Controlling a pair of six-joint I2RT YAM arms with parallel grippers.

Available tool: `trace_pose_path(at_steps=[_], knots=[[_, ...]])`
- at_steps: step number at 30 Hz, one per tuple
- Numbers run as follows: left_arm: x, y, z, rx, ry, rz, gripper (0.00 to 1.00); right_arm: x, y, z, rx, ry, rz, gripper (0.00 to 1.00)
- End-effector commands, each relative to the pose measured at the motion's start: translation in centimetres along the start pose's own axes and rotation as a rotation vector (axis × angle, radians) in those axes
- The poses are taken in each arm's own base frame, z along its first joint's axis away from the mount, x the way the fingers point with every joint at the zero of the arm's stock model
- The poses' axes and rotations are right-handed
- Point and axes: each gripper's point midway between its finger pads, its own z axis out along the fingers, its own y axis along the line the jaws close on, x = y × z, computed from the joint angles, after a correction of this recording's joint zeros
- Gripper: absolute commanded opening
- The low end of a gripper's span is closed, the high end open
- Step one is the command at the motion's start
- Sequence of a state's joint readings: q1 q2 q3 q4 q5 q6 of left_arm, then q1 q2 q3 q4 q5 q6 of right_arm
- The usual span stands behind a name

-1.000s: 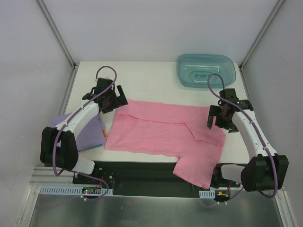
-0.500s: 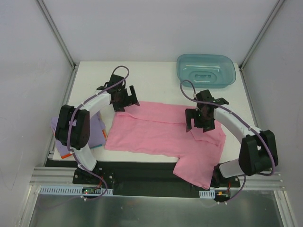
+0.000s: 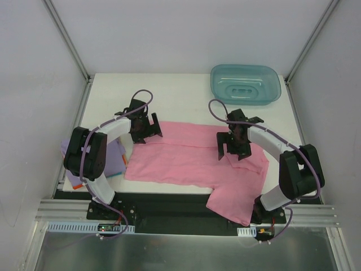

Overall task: Fold and stack the t-shirts
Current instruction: Fold the flattened tshirt in 1/3 of the way

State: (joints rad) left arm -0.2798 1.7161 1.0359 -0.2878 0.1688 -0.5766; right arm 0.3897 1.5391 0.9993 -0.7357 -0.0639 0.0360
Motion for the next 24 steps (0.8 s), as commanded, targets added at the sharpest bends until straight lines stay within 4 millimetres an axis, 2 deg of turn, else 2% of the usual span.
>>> trace_pose_path(at_steps=[1,5,9,15,18,19,20,24], knots=[[1.1,2.3,0.0,-0.075,0.021,0.005,0.99,-0.6,-1.6,-0.2,0.044,-0.033,0.105,0.97],[1.1,2.3,-0.1,-0.076,0.018,-0.002,0.99,-1.4,-2.3,-1.0,-0.059,-0.097,0.238,0.97],[1.3,2.5,0.0,-0.082,0.021,-0.011,0.99,-1.9,-4.8,-0.9,-0.064,-0.112,0.334,0.97],[1.3,2.5,0.5,-0.088,0.033,-0.020,0.99,-1.6,-7.5,1.1,-0.051,-0.037,0.423,0.97],[1.2,2.5,0.8,-0.089,0.038,-0.029,0.99,-2.5,-8.5,2.0,-0.050,-0.012,0.451,0.97],[1.2,2.4,1.0,-0.088,0.044,-0.031,0.99,-3.5,-8.8,1.9,-0.060,-0.027,0.452,0.97],[1.2,2.4,1.0,-0.087,0.046,-0.036,0.99,-3.4,-9.3,2.5,-0.058,0.000,0.475,0.97],[-0.3,1.6,1.3,-0.073,0.030,-0.032,0.99,-5.0,-10.2,3.5,-0.078,0.028,0.521,0.97]])
